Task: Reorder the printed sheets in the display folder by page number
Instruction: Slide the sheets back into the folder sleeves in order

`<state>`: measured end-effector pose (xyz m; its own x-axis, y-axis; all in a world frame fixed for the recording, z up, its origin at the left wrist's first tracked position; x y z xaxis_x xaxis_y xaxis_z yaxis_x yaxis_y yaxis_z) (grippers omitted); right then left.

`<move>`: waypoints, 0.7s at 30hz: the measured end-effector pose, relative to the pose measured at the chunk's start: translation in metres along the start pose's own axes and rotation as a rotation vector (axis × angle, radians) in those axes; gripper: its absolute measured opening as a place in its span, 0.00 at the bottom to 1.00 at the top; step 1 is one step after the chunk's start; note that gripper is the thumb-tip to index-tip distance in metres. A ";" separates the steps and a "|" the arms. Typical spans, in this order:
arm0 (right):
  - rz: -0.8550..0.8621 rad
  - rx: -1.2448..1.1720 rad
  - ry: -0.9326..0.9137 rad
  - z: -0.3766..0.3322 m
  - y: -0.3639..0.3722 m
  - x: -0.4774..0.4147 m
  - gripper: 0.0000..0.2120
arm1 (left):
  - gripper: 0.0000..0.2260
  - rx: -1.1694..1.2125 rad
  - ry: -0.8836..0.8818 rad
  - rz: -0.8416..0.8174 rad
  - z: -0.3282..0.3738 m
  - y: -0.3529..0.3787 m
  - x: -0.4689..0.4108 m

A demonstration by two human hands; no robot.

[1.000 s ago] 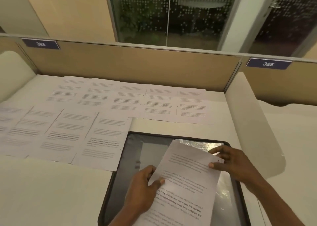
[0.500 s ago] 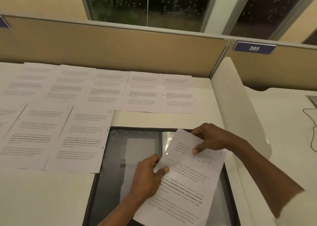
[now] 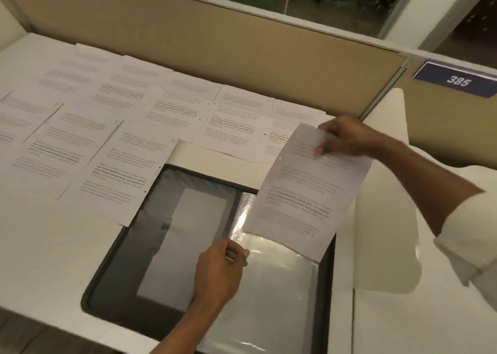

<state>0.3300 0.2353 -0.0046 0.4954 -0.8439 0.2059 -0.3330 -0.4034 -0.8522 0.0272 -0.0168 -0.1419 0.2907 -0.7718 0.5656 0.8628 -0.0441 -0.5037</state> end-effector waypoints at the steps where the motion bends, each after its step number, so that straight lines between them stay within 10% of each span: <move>1: -0.014 -0.009 -0.013 0.010 -0.005 -0.004 0.08 | 0.09 -0.021 -0.003 0.028 -0.001 0.007 0.005; 10: -0.007 -0.013 0.061 0.069 -0.048 -0.040 0.12 | 0.19 -0.617 0.351 0.298 0.031 0.100 0.031; 21: -0.053 -0.157 0.111 0.101 -0.059 -0.068 0.12 | 0.41 -0.761 0.201 0.251 0.068 0.179 0.007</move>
<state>0.3968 0.3526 -0.0170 0.4266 -0.8504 0.3081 -0.4339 -0.4913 -0.7552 0.2120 0.0130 -0.1840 0.2957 -0.9114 0.2862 0.2451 -0.2172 -0.9449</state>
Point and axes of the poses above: each hand's wrist, its own x-axis away from the middle knuckle, its own y-axis out of the palm, z = x × y, the point moved 3 cm from there along -x, towards the middle knuckle, and after that the axes turned 12 degrees about -y, right-handed, at the moved point
